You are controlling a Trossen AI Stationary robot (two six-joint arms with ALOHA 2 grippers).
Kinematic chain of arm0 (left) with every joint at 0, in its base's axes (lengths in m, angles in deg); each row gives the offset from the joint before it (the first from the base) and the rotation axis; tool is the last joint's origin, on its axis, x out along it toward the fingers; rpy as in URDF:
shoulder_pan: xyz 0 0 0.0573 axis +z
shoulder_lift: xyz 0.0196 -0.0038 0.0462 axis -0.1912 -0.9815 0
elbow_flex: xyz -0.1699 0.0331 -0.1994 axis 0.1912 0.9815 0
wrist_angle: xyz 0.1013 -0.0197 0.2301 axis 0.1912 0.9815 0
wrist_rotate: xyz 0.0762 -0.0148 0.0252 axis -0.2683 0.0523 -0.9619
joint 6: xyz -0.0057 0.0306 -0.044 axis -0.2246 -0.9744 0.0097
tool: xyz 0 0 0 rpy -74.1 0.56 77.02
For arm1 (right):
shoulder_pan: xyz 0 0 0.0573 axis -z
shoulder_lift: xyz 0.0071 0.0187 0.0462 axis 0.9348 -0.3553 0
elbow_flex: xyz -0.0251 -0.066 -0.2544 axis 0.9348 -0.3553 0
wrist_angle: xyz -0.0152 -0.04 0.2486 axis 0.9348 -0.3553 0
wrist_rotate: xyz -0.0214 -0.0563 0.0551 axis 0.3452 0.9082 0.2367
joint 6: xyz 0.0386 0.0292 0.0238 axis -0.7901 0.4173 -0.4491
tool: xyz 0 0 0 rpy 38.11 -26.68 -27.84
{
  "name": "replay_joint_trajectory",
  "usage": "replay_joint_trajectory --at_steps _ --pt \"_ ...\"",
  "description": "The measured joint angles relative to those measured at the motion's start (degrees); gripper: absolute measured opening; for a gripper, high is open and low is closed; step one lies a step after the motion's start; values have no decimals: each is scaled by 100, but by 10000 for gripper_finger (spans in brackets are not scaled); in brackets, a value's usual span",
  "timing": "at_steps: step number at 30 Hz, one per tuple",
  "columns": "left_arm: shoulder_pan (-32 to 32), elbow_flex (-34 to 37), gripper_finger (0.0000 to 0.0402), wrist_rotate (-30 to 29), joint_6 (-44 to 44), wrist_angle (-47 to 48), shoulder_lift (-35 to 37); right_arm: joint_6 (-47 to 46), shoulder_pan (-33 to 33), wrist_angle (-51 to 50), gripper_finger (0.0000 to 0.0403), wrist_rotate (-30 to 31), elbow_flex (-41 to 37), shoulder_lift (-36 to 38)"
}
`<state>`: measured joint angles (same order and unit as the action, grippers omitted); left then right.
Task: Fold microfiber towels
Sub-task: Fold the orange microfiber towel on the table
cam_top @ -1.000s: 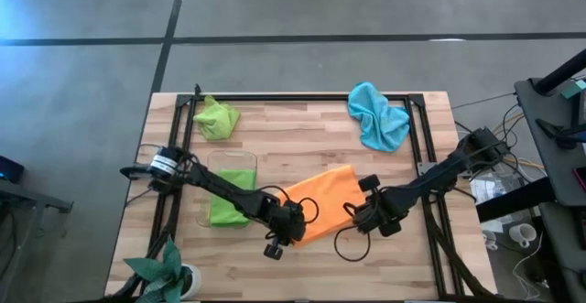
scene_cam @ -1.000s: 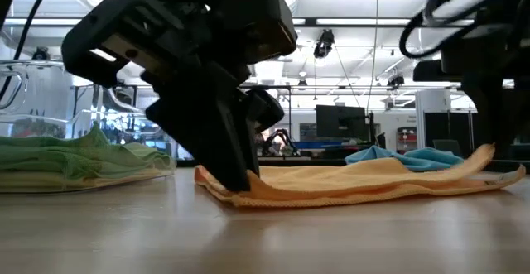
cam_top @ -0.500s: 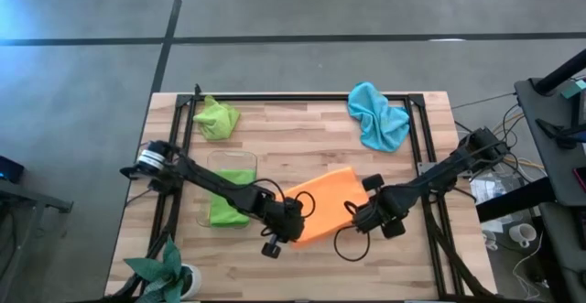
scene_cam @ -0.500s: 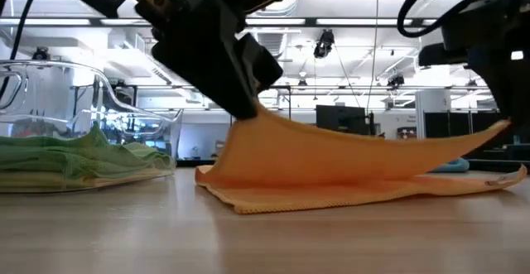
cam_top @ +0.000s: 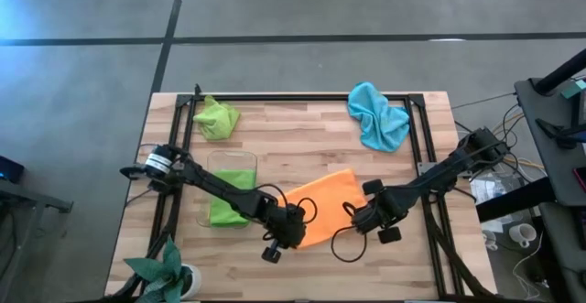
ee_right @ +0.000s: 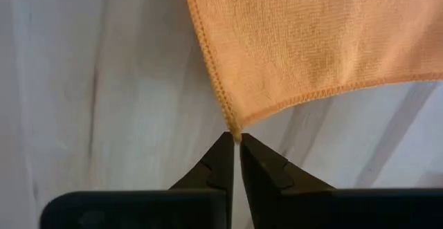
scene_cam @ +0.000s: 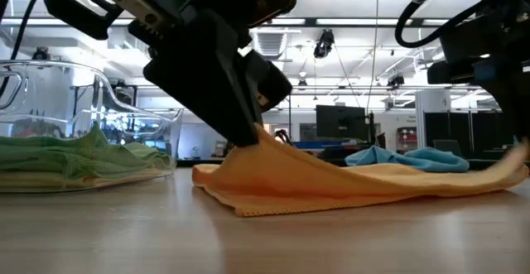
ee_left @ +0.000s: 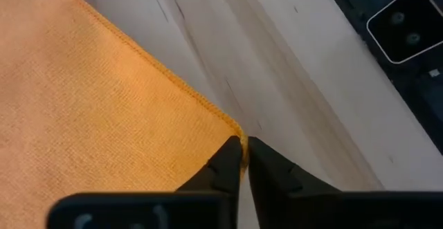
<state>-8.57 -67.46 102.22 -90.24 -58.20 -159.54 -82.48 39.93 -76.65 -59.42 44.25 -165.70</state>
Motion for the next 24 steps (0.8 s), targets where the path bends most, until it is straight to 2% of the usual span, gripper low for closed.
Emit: replay_joint_trajectory --at_steps 4,9,12,16,20,24 --pt "9 0 56 -1 151 147 0 -178 -9 -98 51 -23 0 0" --pt "45 -76 97 -3 157 900 39 -187 -9 -367 79 22 26 2" --pt "117 -127 109 -135 165 1065 173 -170 -11 -269 90 491 104 8" --pt "241 -87 111 -688 292 765 222 -26 70 297 93 1129 43 11" --pt "462 118 111 -1203 546 663 223 188 437 969 90 1169 -167 11" --pt "691 641 111 -1300 955 -7 223 567 915 2135 89 1208 -541 13"
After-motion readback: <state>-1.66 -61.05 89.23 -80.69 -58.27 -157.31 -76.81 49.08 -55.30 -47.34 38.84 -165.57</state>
